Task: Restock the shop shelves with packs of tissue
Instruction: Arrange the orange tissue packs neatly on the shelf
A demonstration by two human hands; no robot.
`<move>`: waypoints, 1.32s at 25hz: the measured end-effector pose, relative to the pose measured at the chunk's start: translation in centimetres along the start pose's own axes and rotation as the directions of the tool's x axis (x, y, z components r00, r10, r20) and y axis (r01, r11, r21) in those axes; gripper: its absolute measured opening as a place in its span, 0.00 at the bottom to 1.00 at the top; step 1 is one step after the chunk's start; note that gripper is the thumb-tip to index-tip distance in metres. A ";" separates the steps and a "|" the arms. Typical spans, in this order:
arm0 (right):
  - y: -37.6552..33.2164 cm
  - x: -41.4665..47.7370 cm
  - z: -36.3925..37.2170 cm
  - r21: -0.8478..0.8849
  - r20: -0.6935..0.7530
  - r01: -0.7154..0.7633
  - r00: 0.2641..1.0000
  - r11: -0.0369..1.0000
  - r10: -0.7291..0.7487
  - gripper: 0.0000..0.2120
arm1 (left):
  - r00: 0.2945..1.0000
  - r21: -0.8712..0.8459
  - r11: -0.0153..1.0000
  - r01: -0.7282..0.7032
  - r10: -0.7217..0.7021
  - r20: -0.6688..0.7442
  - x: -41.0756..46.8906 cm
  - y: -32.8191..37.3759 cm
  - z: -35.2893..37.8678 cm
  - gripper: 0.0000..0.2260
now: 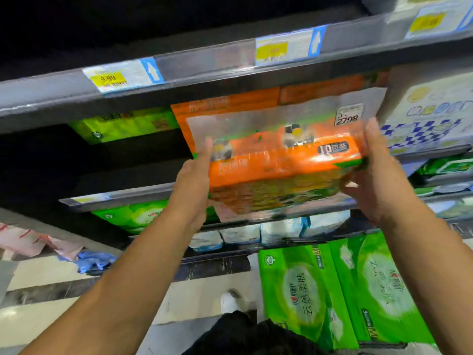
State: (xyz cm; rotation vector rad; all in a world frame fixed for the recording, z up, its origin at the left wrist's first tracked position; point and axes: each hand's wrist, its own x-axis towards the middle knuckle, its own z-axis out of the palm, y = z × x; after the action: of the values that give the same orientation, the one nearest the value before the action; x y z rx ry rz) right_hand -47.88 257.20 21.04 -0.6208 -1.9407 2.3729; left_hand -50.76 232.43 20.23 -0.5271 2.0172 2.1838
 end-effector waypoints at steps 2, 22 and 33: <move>-0.8 0.1 0.2 -0.006 -0.026 0.029 0.999 1.000 -0.029 0.33 | 0.999 0.048 0.998 -0.029 0.030 -0.027 0.1 1.0 0.6 0.15; -0.5 6.5 -2.0 0.221 0.083 0.234 0.963 0.947 -0.258 0.31 | 0.919 0.159 0.911 -0.380 0.392 -0.052 0.1 0.9 3.2 0.09; -2.8 10.6 -0.3 -0.071 -0.051 0.058 0.997 0.996 -0.061 0.17 | 0.971 0.199 0.969 -0.147 0.180 -0.160 6.3 2.6 6.4 0.18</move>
State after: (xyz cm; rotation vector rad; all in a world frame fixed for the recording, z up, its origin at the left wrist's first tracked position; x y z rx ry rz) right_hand -58.23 260.83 20.49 -0.6138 -1.9972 2.2397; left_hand -58.53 237.51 20.87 -0.5663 2.4092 2.0685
